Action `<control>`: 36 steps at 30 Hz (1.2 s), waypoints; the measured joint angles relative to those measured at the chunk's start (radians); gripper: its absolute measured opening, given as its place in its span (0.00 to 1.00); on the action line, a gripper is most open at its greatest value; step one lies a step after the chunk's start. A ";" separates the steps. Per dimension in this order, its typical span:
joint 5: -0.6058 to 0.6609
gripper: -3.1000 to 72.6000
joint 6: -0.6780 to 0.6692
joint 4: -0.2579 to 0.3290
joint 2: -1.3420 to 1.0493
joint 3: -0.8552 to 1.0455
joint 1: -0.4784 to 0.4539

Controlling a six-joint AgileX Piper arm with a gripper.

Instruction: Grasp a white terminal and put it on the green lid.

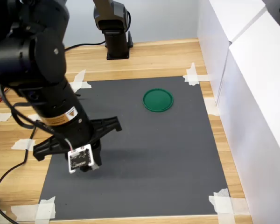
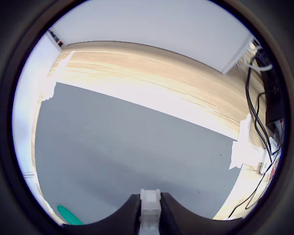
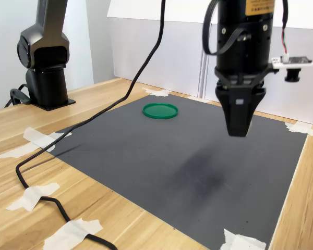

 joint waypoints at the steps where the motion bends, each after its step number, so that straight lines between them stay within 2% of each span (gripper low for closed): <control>1: 0.000 0.17 -0.001 0.000 -0.021 0.020 0.015; 9: -0.009 0.17 -0.001 0.007 -0.213 0.324 0.151; 22: -0.218 0.17 0.013 0.014 -0.468 0.844 0.372; 28: -0.334 0.17 0.015 0.038 -0.503 0.982 0.394; 36: -0.441 0.17 0.015 0.053 -0.504 1.021 0.394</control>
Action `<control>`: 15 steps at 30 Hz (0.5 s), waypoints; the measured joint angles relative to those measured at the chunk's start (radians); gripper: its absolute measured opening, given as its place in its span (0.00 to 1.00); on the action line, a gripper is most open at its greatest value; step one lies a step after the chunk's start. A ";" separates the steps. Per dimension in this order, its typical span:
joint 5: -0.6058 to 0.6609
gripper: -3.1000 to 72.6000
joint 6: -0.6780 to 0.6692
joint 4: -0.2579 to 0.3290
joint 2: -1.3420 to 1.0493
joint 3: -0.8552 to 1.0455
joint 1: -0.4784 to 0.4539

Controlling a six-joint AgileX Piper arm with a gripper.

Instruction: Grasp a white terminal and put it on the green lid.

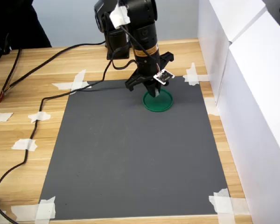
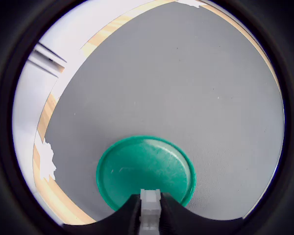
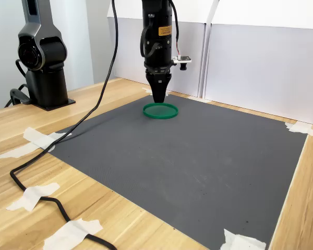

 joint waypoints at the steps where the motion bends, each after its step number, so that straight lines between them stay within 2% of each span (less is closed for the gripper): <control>1: -0.005 0.17 0.000 0.002 0.000 0.000 0.000; 7: 0.002 0.21 0.000 0.010 0.002 0.000 0.000; 9: 0.007 0.26 0.000 0.010 0.004 0.000 0.000; 15: 0.010 0.51 0.000 0.013 0.006 0.000 0.000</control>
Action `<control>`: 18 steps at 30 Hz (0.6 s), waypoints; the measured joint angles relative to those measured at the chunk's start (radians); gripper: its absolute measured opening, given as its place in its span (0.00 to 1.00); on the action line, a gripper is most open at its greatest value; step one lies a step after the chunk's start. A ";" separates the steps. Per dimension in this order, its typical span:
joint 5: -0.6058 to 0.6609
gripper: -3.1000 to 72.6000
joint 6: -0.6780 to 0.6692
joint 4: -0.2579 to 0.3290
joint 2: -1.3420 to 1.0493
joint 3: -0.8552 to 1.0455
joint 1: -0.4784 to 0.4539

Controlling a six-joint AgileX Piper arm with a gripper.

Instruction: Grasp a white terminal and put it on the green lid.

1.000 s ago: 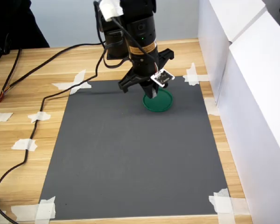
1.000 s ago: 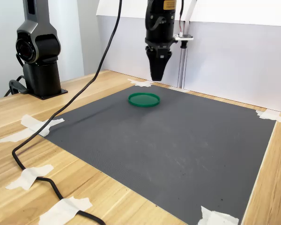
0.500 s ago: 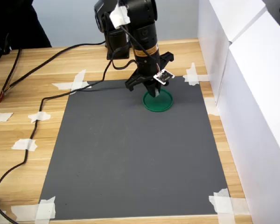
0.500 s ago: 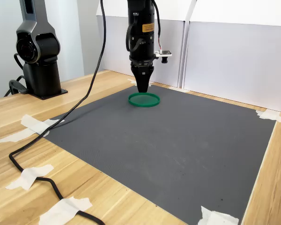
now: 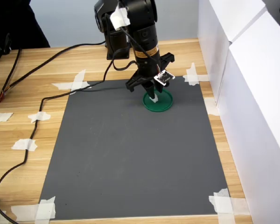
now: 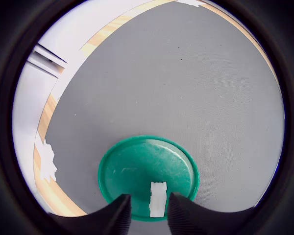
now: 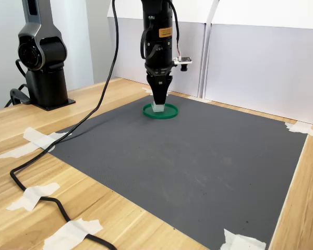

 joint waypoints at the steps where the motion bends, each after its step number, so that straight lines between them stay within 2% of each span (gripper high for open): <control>1: -0.003 0.54 0.000 0.000 0.000 0.000 0.000; 5: -0.013 0.64 0.000 0.000 0.000 0.000 0.000; 11: 0.002 0.64 0.004 0.000 -0.041 0.000 0.000; 14: 0.016 0.52 0.018 0.000 -0.101 0.000 0.000; 18: 0.021 0.18 0.057 0.007 -0.189 0.002 0.000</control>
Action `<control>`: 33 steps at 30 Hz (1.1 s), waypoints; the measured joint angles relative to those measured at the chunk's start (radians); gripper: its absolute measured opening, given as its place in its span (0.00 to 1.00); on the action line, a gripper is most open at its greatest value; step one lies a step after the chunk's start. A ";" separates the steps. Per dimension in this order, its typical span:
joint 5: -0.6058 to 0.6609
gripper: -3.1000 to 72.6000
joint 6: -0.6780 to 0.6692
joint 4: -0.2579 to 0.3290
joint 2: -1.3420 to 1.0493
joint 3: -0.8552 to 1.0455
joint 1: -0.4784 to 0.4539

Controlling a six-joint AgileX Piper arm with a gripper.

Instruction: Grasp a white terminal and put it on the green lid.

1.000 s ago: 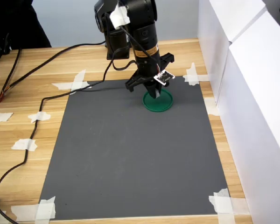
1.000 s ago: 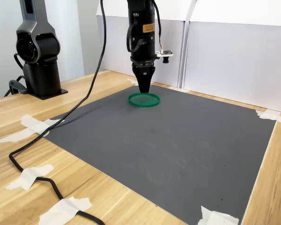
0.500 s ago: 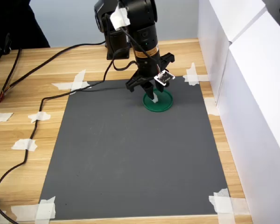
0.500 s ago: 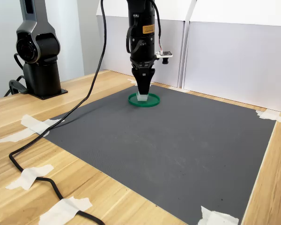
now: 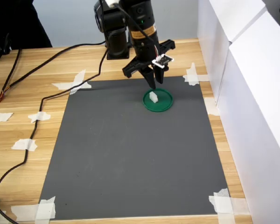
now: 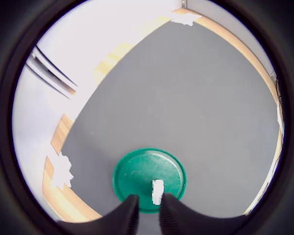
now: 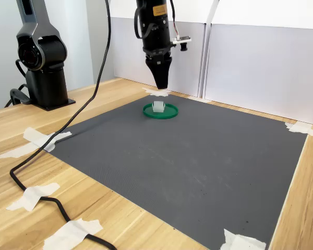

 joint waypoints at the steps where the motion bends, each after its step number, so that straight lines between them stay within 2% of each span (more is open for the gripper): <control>1: 0.000 0.12 0.013 0.002 -0.024 0.000 0.000; 3: -0.001 0.06 0.032 0.003 -0.076 0.000 0.000; 6: -0.001 0.03 0.040 0.001 -0.157 0.002 -0.012; 8: -0.006 0.02 0.041 0.001 -0.209 0.017 -0.049; 11: -0.056 0.02 0.042 -0.006 -0.298 0.077 -0.157; 14: -0.164 0.02 0.042 -0.044 -0.406 0.172 -0.271; 18: -0.387 0.02 0.043 -0.102 -0.571 0.334 -0.373; 21: -0.593 0.02 0.043 -0.102 -0.710 0.470 -0.410; 25: -0.822 0.02 0.043 -0.068 -0.870 0.664 -0.417; 28: -0.906 0.02 0.043 -0.057 -0.972 0.778 -0.418; 33: -0.930 0.02 0.041 -0.054 -1.116 0.898 -0.418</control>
